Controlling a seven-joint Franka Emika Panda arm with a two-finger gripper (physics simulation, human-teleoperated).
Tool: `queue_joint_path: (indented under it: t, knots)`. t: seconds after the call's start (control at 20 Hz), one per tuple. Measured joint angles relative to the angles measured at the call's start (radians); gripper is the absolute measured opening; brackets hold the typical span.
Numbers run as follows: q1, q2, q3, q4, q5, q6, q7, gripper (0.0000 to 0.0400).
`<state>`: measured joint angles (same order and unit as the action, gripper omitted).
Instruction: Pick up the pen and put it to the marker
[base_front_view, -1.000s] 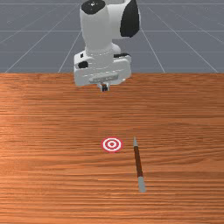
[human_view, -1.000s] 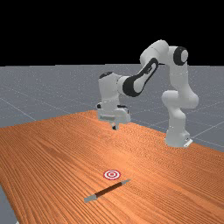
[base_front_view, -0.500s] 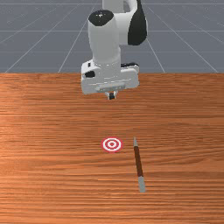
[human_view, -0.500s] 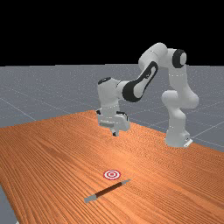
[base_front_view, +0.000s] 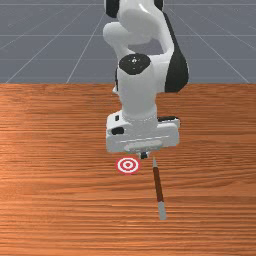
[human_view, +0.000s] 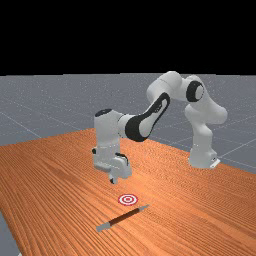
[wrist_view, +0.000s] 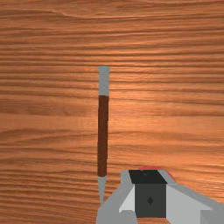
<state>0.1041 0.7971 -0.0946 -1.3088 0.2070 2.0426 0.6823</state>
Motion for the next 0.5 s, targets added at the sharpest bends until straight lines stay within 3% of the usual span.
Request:
queue_joint_path:
  t: [0.5]
  knots:
    - [0.103,0.157,0.012,0.087,-0.048,0.003,0.065,0.0]
